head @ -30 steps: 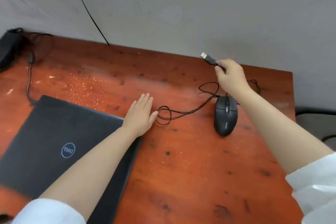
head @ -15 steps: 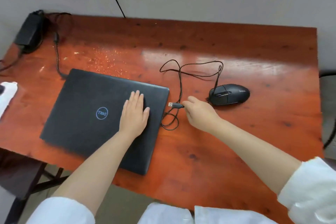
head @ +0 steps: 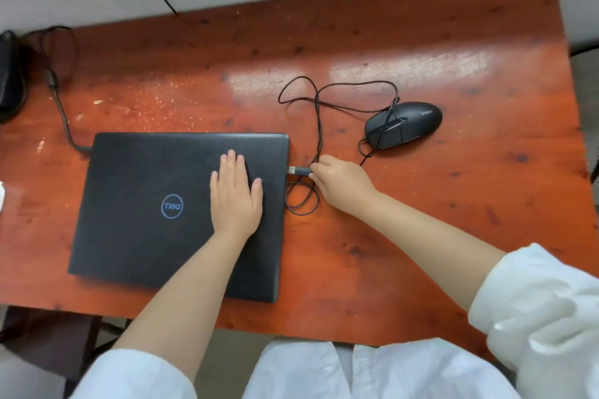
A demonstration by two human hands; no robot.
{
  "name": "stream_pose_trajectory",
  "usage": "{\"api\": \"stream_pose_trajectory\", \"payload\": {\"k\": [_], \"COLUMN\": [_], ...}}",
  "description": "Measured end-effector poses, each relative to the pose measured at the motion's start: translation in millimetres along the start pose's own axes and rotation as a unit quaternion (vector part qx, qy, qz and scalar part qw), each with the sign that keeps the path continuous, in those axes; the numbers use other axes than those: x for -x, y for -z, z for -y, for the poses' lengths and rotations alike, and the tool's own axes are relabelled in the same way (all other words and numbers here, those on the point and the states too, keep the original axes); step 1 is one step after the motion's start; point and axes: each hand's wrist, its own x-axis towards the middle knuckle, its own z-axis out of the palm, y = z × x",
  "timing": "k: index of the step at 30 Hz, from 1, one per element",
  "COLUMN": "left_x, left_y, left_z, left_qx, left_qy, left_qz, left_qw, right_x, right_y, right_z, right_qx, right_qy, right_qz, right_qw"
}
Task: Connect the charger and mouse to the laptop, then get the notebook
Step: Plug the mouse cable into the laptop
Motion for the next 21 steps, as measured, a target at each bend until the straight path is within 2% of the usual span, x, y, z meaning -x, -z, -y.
{"api": "stream_pose_trajectory", "payload": {"k": [13, 21], "left_x": [-0.3, -0.5], "left_y": [-1.2, -3.0], "left_z": [1.4, 2.8], "left_qx": [0.002, 0.015], "left_qy": [0.0, -0.001], "left_qz": [0.0, -0.008], "left_qw": [1.0, 1.0], "right_x": [-5.5, 0.6], "right_y": [0.8, -4.5], "right_z": [-2.6, 2.4], "right_qx": [-0.006, -0.055], "right_qy": [0.037, 0.071], "right_qz": [-0.017, -0.132], "right_qw": [0.999, 0.987]}}
